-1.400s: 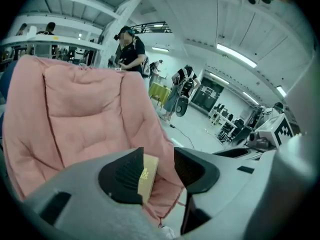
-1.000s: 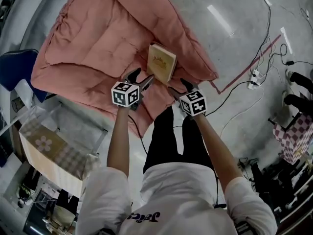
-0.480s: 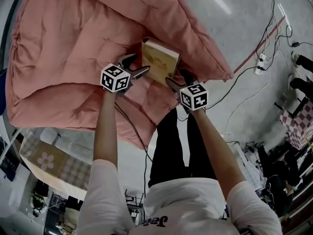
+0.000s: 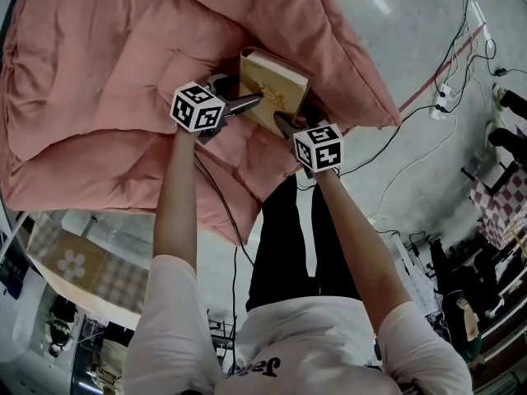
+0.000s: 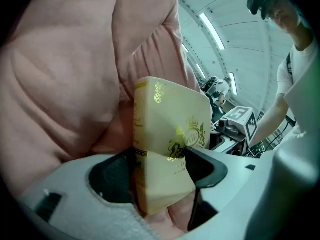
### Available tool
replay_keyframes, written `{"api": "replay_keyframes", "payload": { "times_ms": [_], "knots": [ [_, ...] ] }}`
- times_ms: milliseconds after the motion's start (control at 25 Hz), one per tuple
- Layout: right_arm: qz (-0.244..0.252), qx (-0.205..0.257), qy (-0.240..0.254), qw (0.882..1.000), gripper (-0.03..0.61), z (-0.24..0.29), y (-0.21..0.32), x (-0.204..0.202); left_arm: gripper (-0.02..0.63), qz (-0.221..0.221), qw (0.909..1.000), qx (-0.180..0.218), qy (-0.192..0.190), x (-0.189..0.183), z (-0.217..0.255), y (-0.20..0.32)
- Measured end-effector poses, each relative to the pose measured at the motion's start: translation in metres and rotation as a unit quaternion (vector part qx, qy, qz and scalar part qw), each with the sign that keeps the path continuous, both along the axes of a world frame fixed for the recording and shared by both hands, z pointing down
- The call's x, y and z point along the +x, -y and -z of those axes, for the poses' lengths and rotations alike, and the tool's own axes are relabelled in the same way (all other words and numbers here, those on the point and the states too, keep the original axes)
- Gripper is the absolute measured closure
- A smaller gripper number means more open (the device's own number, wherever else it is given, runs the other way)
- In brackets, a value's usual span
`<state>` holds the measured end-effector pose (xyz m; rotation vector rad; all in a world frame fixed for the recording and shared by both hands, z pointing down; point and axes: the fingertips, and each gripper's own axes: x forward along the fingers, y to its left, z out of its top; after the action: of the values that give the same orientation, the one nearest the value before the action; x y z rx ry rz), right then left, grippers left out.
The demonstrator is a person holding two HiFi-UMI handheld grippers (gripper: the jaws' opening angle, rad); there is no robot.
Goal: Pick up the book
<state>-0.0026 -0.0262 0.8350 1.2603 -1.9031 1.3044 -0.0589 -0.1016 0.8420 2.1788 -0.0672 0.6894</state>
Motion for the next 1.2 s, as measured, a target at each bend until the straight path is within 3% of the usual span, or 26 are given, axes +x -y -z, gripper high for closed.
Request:
{"api": "replay_keyframes", "payload": {
  "times_ms": [440, 720, 920, 1200],
  "knots": [
    [0.017, 0.012, 0.001, 1.000, 0.301, 0.061, -0.017, 0.009, 0.287, 0.022, 0.9993, 0.029, 0.008, 0.006, 0.068, -0.019],
    [0.056, 0.045, 0.011, 0.997, 0.301, 0.135, -0.021, 0.010, 0.288, 0.082, 0.9945, 0.064, 0.013, -0.001, 0.148, -0.031],
    [0.110, 0.075, 0.019, 0.991, 0.301, 0.192, -0.031, 0.007, 0.291, 0.140, 0.9848, 0.101, 0.016, -0.011, 0.210, -0.048],
    [0.204, 0.145, 0.040, 0.967, 0.301, 0.278, -0.035, -0.003, 0.308, 0.233, 0.9607, 0.151, 0.013, -0.032, 0.304, -0.069]
  ]
}}
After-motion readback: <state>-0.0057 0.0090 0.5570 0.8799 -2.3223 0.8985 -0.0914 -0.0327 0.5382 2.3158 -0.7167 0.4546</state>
